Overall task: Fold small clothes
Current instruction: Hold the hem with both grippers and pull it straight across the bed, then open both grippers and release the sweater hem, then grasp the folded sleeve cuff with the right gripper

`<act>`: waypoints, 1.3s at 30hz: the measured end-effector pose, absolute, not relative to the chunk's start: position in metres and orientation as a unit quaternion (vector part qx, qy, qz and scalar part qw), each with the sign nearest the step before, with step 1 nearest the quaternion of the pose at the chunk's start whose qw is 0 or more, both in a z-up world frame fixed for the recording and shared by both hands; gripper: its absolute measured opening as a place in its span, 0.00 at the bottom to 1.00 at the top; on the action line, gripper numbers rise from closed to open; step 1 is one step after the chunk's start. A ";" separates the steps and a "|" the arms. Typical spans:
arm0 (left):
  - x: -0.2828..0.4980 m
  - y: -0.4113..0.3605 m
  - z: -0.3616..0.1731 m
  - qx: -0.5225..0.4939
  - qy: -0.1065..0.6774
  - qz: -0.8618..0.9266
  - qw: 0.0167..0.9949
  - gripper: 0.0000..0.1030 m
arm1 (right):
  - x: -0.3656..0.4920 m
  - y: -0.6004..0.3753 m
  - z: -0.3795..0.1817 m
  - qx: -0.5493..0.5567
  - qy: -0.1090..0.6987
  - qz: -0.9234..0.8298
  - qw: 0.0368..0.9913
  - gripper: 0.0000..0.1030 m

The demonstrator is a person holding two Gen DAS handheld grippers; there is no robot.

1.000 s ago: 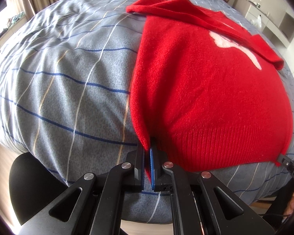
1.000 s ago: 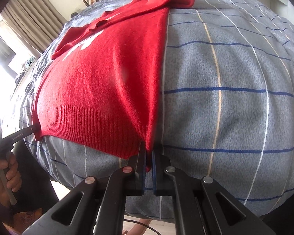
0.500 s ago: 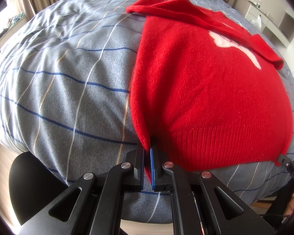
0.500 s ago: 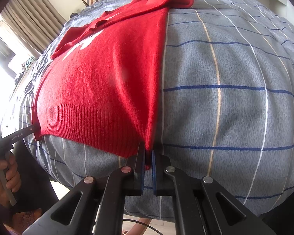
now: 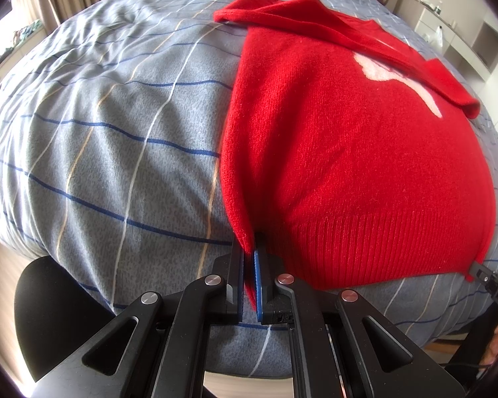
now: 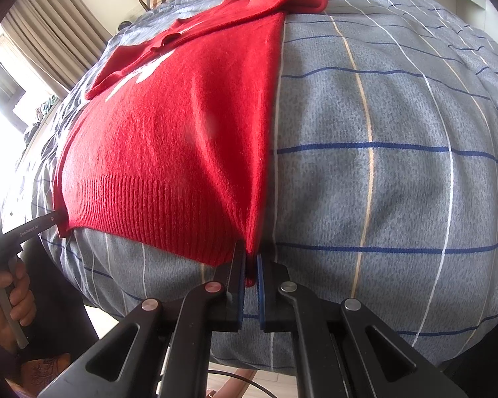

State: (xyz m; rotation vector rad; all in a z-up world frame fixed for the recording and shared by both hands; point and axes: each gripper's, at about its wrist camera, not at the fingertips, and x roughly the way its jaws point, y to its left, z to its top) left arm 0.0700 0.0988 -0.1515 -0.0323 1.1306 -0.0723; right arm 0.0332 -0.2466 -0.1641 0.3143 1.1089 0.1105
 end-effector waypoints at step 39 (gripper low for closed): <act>0.058 0.143 -0.112 -0.042 0.392 0.124 0.911 0.50 | 0.208 -0.165 -0.071 -0.210 0.402 0.183 0.872 0.65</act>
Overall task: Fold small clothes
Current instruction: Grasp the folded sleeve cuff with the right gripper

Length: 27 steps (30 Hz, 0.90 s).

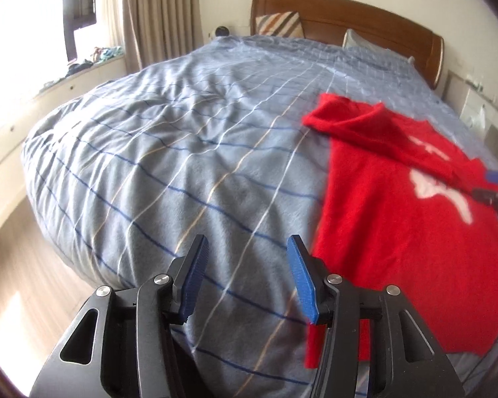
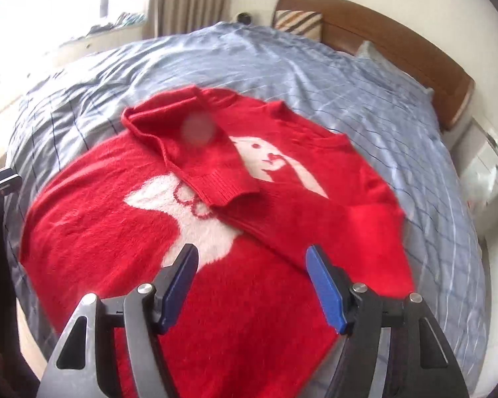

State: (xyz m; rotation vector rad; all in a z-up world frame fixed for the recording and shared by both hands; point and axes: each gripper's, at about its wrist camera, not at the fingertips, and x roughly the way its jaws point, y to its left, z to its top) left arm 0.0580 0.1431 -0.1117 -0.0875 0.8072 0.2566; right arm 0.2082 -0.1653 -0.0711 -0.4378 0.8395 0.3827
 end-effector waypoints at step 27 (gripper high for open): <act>0.058 0.146 -0.117 -0.057 0.401 0.142 0.903 0.56 | 0.110 -0.585 -0.098 0.351 0.351 -0.115 0.861 0.13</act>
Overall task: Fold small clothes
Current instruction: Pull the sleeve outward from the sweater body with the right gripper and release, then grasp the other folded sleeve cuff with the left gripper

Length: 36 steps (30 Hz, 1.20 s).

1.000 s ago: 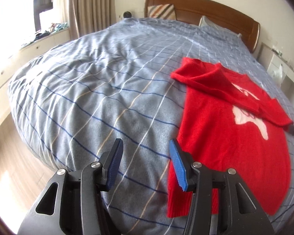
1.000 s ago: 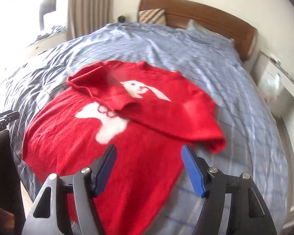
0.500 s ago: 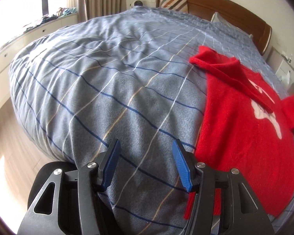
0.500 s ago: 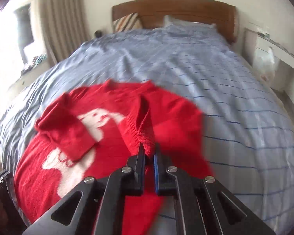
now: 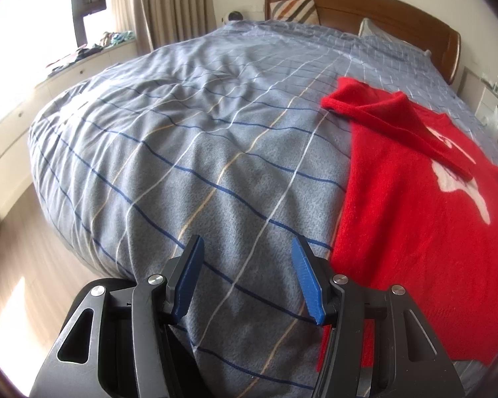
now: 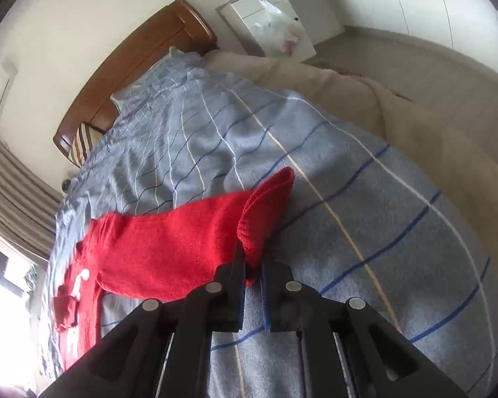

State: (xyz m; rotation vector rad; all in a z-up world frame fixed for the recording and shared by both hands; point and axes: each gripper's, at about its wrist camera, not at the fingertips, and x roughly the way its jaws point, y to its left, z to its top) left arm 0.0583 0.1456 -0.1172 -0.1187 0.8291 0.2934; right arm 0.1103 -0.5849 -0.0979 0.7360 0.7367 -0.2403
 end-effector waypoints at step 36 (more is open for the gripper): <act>0.062 0.132 -0.119 -0.014 0.408 0.139 0.902 0.74 | 0.005 -0.557 -0.073 0.244 0.265 -0.278 0.890 0.52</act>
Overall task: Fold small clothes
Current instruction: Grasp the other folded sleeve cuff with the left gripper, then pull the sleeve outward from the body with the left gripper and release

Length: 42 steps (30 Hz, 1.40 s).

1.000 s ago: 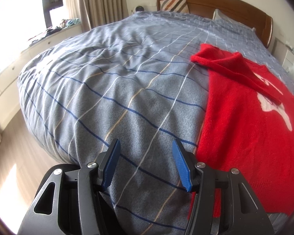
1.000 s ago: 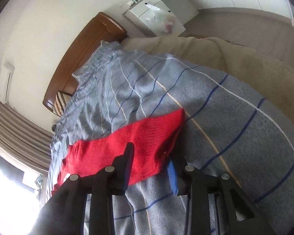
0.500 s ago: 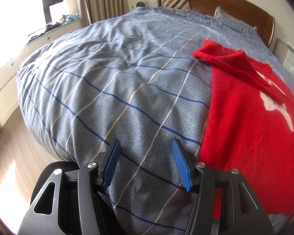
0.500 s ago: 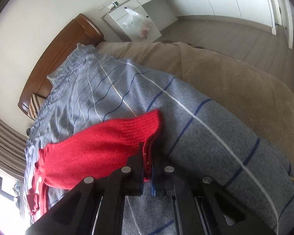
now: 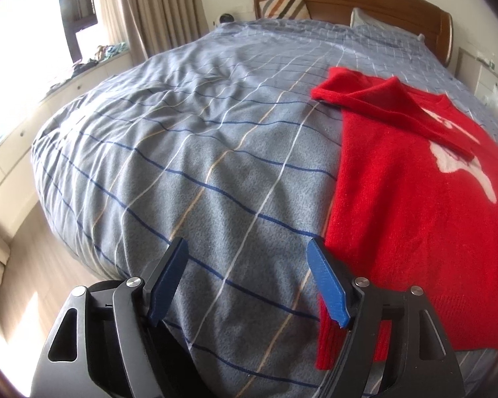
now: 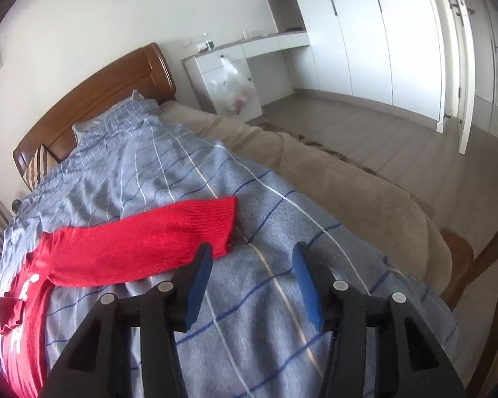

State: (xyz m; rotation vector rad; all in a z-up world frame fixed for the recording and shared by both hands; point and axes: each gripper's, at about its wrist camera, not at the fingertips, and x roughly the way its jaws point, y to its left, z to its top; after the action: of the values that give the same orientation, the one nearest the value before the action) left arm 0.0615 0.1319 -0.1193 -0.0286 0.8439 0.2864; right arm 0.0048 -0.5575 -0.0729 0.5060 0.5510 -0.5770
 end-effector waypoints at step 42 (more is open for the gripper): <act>0.274 0.160 -0.007 -0.038 0.385 0.039 0.921 0.02 | 0.010 -0.382 -0.093 0.117 0.331 -0.064 0.934 0.61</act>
State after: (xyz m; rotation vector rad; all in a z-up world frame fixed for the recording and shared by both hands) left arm 0.2744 0.1602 -0.0068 -0.0776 0.7909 0.0799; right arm 0.0103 -0.3817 -0.0928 0.2403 0.6770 -0.1318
